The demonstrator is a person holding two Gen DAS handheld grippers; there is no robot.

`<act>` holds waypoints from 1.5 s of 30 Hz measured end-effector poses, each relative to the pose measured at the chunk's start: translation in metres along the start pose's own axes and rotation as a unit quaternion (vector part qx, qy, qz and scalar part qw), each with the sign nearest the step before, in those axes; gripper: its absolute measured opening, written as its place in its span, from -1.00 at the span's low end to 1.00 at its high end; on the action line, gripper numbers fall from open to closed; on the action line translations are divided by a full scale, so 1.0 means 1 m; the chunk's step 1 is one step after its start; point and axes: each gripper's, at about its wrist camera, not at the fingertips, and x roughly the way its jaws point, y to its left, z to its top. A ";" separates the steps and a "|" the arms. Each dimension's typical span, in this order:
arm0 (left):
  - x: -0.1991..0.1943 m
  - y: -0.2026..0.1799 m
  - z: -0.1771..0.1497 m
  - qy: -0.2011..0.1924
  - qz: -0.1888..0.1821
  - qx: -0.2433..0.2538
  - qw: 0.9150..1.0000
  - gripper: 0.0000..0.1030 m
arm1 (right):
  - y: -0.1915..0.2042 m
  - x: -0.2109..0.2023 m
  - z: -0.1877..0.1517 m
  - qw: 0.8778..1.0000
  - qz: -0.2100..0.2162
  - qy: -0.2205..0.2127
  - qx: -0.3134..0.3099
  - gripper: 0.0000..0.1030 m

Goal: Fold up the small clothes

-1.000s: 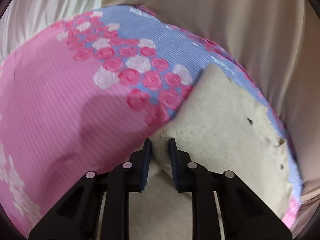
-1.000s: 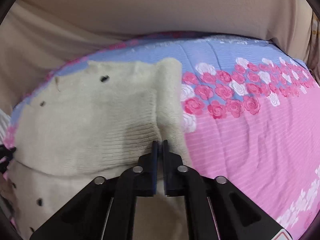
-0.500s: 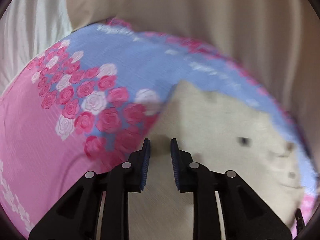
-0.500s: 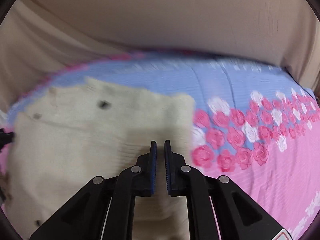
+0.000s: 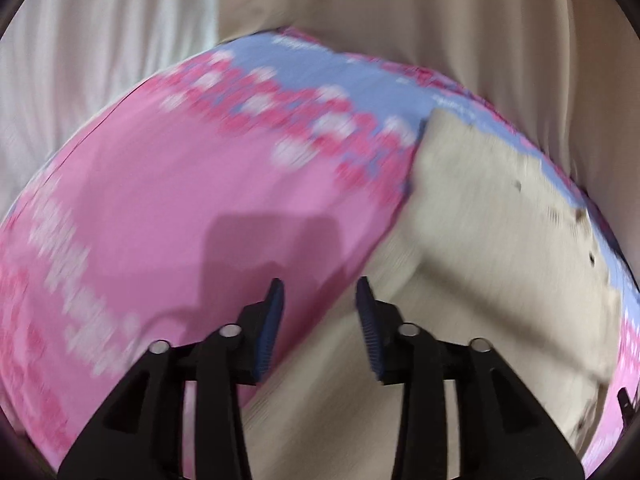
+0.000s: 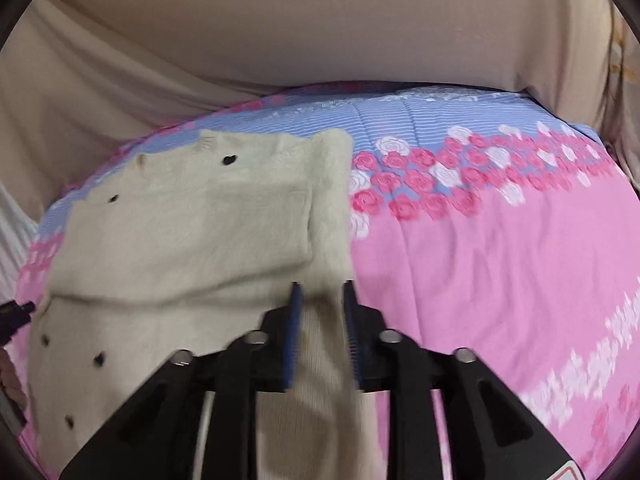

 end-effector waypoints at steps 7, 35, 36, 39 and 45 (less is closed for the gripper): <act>-0.024 0.019 -0.039 0.020 -0.026 0.008 0.999 -0.16 | -0.008 -0.031 -0.062 0.999 0.004 0.036 -0.008 -0.22; -0.030 0.005 -0.039 -0.006 -0.021 0.055 0.998 0.17 | -0.040 -0.031 -0.054 0.997 0.032 0.042 0.064 -0.21; -0.038 0.020 -0.052 0.001 -0.014 0.046 0.999 0.24 | -0.039 -0.042 -0.077 0.995 0.037 0.063 0.067 -0.14; -0.046 0.055 -0.084 0.036 -0.003 0.015 0.999 0.28 | -0.031 -0.055 -0.130 0.989 0.053 0.116 0.074 -0.14; -0.056 0.087 -0.124 0.067 -0.035 -0.058 0.995 0.60 | 0.009 -0.062 -0.168 0.990 0.067 0.108 0.059 0.46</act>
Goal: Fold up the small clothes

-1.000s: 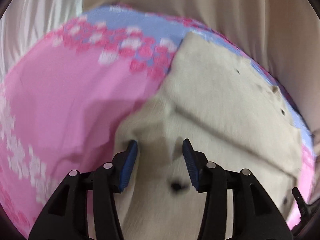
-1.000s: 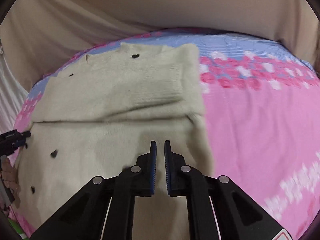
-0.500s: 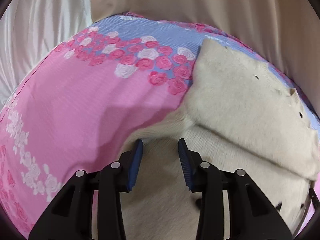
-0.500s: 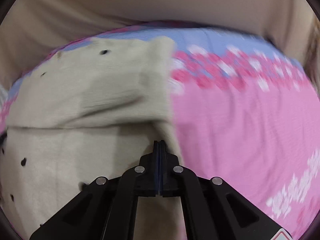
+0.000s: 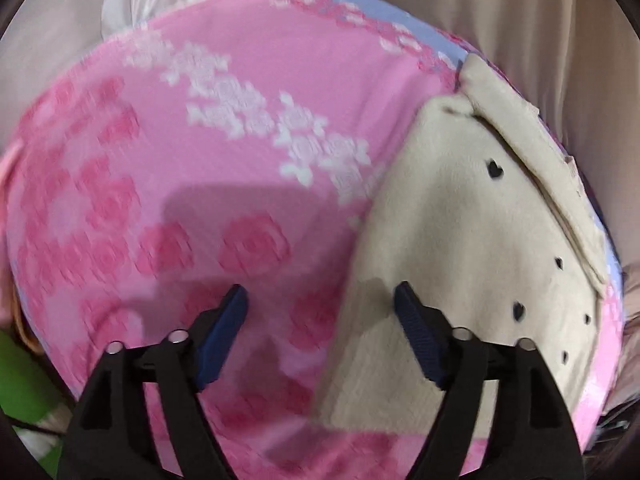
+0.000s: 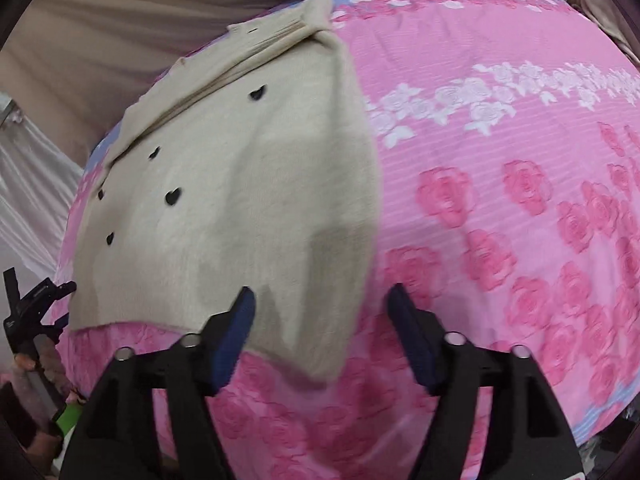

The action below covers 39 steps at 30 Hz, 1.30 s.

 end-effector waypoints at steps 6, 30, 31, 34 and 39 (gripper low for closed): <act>0.011 -0.033 0.004 -0.006 0.011 0.066 0.998 -0.35 | 0.007 0.013 0.019 0.999 -0.022 -0.018 -0.022 -0.81; -0.024 -0.044 -0.100 0.087 -0.036 0.019 0.995 -0.20 | -0.076 -0.047 -0.016 0.997 -0.012 0.038 -0.059 -0.53; -0.025 -0.046 -0.103 0.084 -0.030 0.015 0.996 -0.11 | -0.082 -0.045 -0.016 0.998 -0.008 0.040 -0.046 -0.44; -0.021 -0.055 -0.108 0.073 -0.022 0.008 0.997 -0.01 | -0.091 -0.037 -0.018 0.999 0.019 0.048 -0.015 -0.28; -0.019 -0.064 -0.107 0.070 -0.044 0.015 0.996 -0.85 | -0.088 -0.040 -0.011 0.997 0.071 0.034 0.011 -0.86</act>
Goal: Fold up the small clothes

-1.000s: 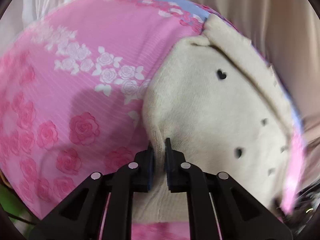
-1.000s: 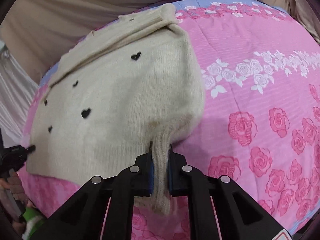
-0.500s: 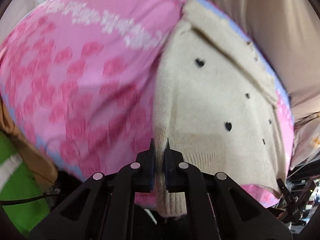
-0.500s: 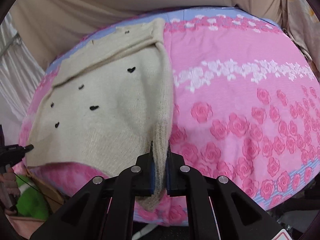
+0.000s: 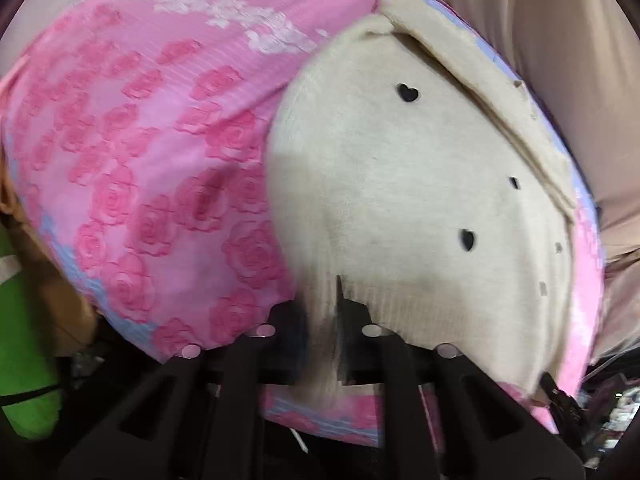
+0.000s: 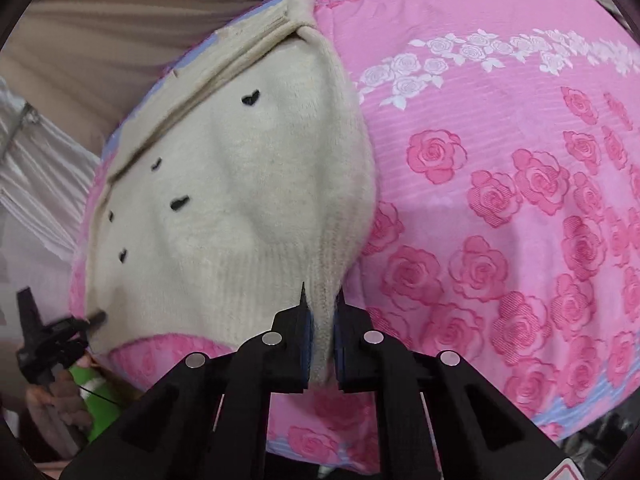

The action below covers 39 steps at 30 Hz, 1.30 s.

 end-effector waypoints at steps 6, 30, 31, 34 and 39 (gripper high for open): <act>-0.046 0.003 -0.004 0.003 -0.027 0.036 0.999 -0.89 | 0.018 -0.058 -0.012 0.997 -0.023 0.000 -0.076 -0.88; -0.106 -0.108 0.160 -0.177 -0.054 0.120 0.975 -0.76 | 0.043 -0.100 0.173 0.979 0.026 -0.177 -0.094 -0.78; -0.084 -0.121 0.179 -0.196 -0.035 0.119 0.973 -0.73 | 0.042 -0.072 0.193 0.981 0.010 -0.173 -0.084 -0.77; -0.018 -0.136 0.213 -0.162 0.028 0.108 0.981 -0.63 | 0.049 -0.025 0.215 0.983 -0.081 -0.156 -0.061 -0.52; -0.026 -0.109 0.201 -0.178 0.014 0.070 0.981 -0.06 | 0.047 -0.032 0.169 0.977 -0.068 -0.196 -0.047 0.13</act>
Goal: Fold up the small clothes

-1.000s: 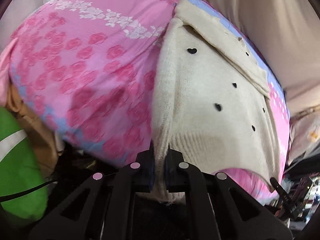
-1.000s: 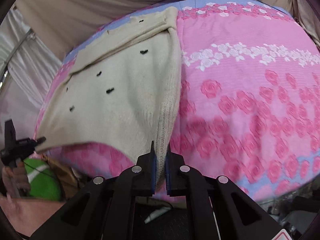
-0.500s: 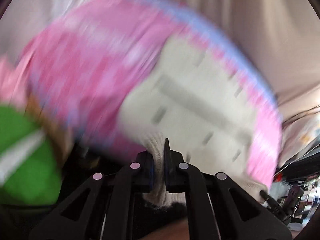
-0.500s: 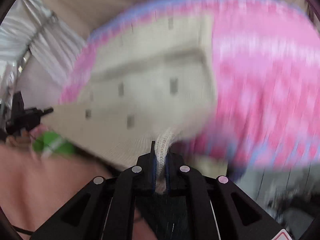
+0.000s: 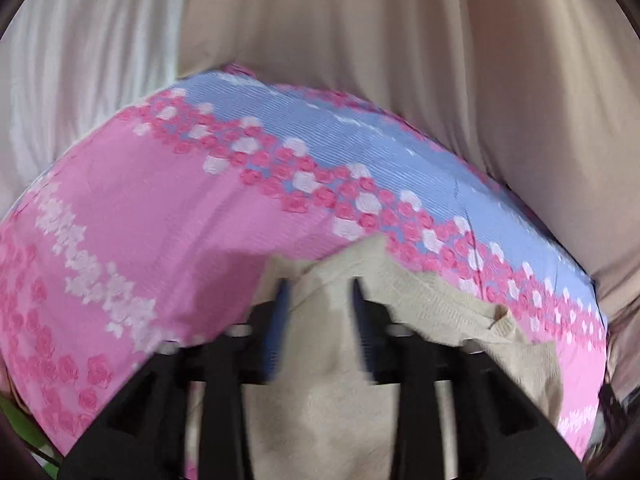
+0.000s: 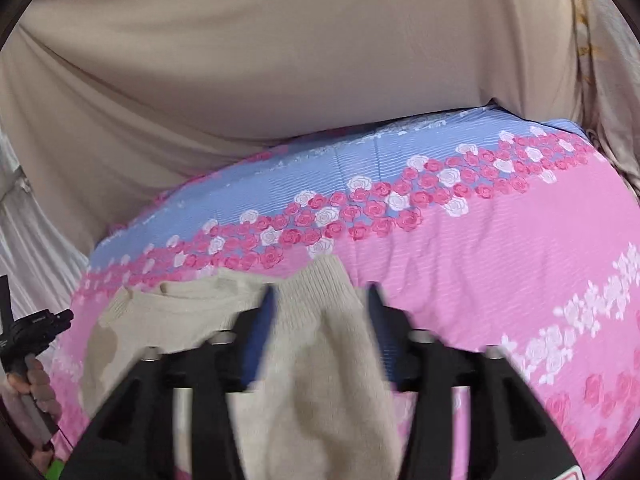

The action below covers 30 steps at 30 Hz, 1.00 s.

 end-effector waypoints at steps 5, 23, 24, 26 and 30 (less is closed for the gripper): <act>0.013 0.017 -0.026 0.026 0.030 0.017 0.999 0.10 | -0.016 0.019 -0.029 0.998 -0.017 0.065 0.007 0.13; 0.105 0.008 -0.012 0.087 0.082 0.041 0.992 -0.72 | -0.050 0.096 -0.022 0.987 -0.008 0.135 0.090 -0.70; 0.097 0.005 -0.012 0.080 0.078 0.046 0.993 -0.70 | -0.048 0.082 -0.018 0.988 -0.007 0.120 0.096 -0.58; 0.077 0.008 -0.009 0.067 0.059 0.039 0.995 -0.57 | -0.043 0.059 -0.014 0.992 -0.003 0.097 0.085 -0.37; 0.034 0.027 -0.021 0.052 0.046 0.017 0.997 -0.20 | -0.039 0.020 -0.030 0.993 -0.003 0.101 0.057 -0.05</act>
